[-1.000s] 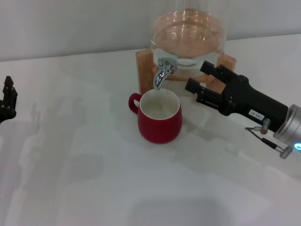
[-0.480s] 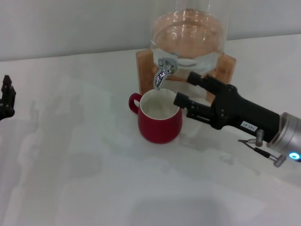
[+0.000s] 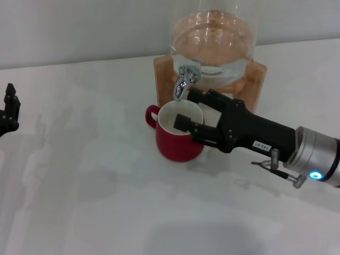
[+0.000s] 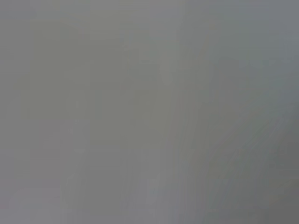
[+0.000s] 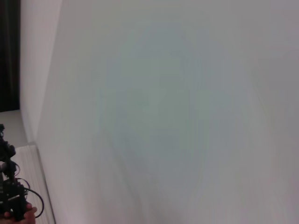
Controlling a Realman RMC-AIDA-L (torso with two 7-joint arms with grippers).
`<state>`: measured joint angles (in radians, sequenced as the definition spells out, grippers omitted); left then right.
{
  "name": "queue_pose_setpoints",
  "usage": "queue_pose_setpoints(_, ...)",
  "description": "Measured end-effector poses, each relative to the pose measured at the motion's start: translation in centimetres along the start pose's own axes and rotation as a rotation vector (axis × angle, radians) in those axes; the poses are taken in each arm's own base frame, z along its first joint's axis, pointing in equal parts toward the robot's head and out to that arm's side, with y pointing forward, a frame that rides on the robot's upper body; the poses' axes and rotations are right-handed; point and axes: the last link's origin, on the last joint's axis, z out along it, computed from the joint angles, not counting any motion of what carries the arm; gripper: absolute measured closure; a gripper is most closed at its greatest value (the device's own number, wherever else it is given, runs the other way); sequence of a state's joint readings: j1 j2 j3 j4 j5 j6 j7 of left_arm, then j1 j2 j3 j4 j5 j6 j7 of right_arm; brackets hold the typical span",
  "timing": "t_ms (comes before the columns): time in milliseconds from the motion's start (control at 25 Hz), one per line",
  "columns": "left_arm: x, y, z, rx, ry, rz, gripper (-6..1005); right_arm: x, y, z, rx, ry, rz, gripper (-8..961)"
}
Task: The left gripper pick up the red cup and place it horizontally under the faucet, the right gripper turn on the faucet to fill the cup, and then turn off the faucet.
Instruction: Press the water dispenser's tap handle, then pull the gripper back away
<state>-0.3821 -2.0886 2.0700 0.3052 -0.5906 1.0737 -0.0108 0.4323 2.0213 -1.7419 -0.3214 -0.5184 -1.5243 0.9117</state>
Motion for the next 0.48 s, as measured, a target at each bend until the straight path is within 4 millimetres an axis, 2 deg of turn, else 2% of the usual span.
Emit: queue_pose_setpoints(480, 0.0, 0.2, 0.0, -0.004, 0.002, -0.001, 508, 0.8, -0.1, 1.1, -0.003, 0.058, 0.024, 85)
